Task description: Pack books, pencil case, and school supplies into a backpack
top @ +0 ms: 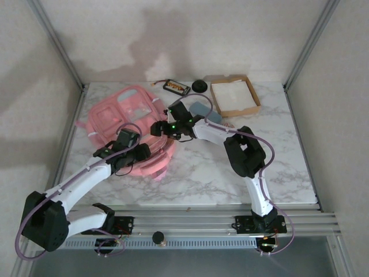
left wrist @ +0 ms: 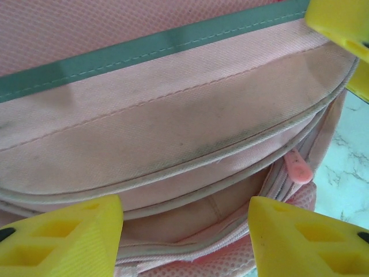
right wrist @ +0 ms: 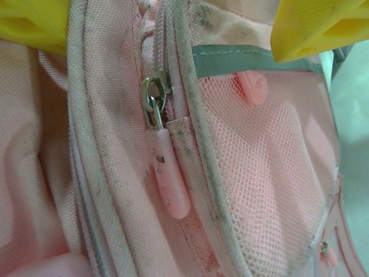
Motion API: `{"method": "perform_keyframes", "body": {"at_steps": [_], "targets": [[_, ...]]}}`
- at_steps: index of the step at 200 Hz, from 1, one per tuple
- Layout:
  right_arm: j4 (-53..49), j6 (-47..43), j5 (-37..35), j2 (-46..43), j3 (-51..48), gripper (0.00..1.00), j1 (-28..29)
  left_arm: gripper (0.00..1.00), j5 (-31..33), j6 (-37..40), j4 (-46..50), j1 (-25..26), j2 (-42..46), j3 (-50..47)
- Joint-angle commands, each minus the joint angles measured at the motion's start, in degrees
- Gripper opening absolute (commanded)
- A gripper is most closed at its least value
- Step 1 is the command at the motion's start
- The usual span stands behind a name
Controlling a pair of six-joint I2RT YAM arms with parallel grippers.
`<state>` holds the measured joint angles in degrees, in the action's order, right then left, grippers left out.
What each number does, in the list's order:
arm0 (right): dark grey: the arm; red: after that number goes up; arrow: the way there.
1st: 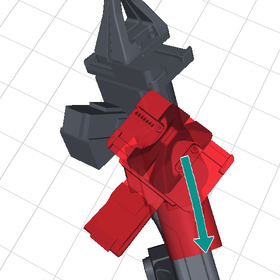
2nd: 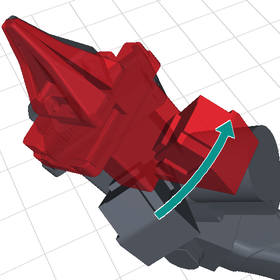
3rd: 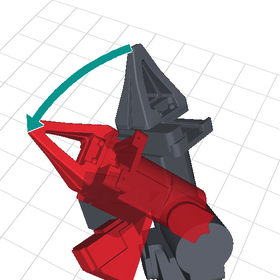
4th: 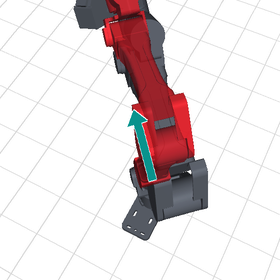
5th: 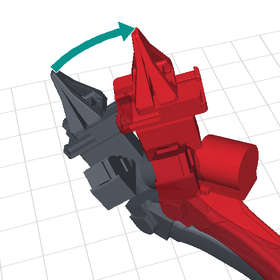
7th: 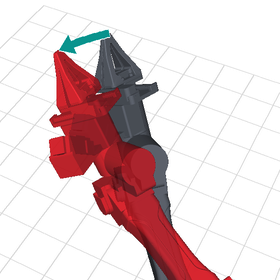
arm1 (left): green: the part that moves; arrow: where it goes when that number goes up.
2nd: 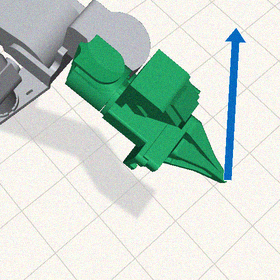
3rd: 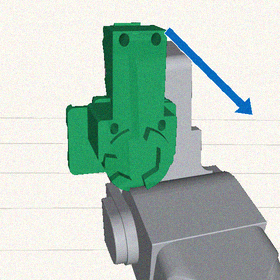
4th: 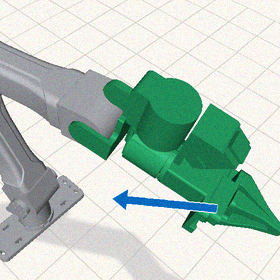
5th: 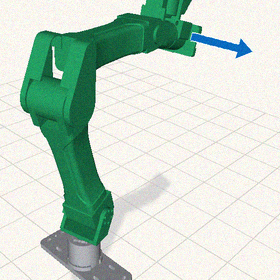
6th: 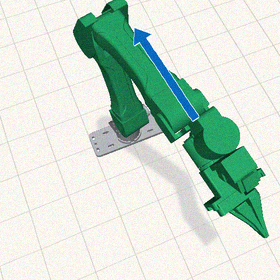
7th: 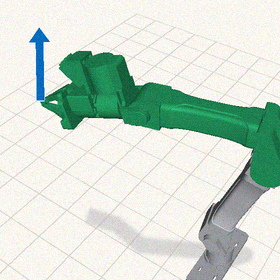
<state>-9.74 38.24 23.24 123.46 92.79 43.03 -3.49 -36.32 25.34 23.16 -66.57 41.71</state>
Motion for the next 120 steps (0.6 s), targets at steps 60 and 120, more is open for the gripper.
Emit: {"method": "perform_keyframes", "body": {"at_steps": [60,120], "targets": [[3.33,-2.41,6.94,-8.46,-1.83,0.64,0.67,0.55,-2.69,1.12,-4.03,-0.39,-1.05,-0.62],[8.91,1.29,9.75,-5.79,-5.47,0.51,1.36,0.53,-2.34,0.68,-3.02,-0.31,1.01,-0.12]]}}
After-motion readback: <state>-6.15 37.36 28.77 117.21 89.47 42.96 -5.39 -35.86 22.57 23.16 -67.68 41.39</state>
